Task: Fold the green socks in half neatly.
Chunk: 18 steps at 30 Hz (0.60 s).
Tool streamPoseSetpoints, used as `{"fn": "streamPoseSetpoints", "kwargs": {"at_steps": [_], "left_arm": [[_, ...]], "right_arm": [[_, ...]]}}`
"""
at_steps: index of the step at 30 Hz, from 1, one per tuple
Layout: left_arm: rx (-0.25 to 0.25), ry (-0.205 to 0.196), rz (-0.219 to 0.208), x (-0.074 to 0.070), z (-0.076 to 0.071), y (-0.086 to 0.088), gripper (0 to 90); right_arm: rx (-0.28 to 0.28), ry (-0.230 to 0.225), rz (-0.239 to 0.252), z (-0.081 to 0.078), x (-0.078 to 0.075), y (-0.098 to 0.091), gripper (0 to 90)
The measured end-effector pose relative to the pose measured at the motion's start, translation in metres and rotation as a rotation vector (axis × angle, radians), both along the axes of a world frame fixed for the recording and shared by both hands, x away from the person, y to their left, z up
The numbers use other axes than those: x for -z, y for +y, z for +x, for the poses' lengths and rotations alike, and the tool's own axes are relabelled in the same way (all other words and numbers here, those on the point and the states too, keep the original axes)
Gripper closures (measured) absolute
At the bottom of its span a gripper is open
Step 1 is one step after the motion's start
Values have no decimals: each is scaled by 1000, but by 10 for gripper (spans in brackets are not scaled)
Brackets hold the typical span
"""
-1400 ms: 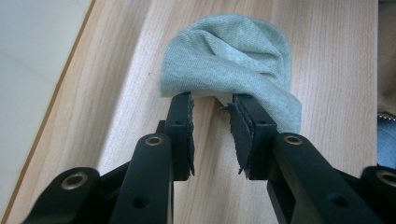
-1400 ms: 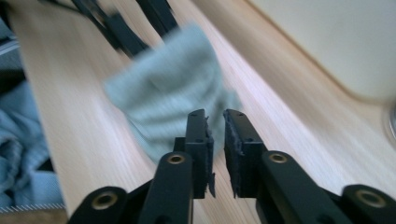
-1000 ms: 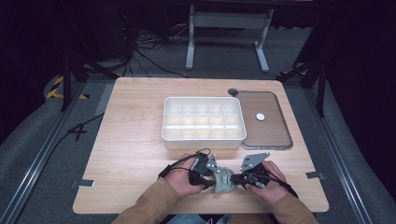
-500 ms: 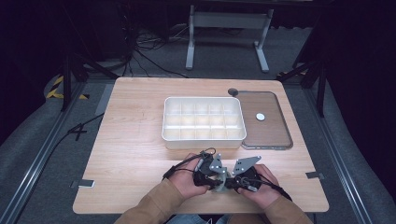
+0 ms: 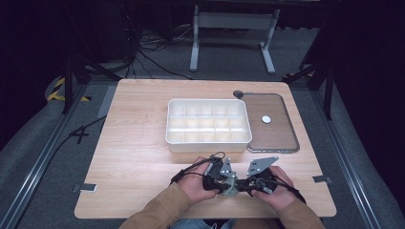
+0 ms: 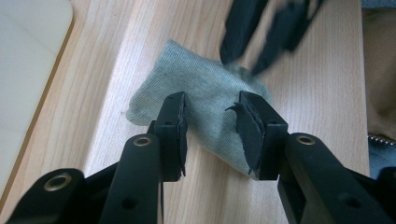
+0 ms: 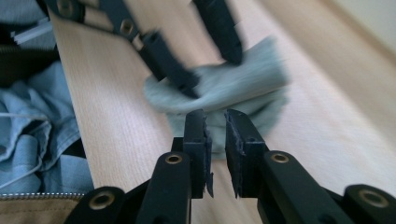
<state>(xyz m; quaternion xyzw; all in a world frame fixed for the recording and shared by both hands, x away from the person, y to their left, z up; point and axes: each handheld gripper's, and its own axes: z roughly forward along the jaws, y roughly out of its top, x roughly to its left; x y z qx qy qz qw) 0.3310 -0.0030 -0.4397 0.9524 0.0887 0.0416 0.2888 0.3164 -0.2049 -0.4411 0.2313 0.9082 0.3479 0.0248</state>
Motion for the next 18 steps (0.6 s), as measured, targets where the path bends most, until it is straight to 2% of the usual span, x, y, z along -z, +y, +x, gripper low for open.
{"fn": "streamPoseSetpoints", "kwargs": {"at_steps": [4,8,12,15,18], "left_arm": [[4,4,14,-1,1,-1,628],[-1,2,11,-1,1,-2,621],[2,6,4,-2,0,-2,610],[4,0,-1,-3,-1,0,578],[7,8,-53,-8,-4,7,534]], "right_arm": [[42,-61,73,1,-12,-9,831],[26,-107,128,-2,-13,3,822],[30,-121,123,1,-6,11,812],[35,-99,101,2,1,14,808],[65,-88,61,2,6,13,802]]}}
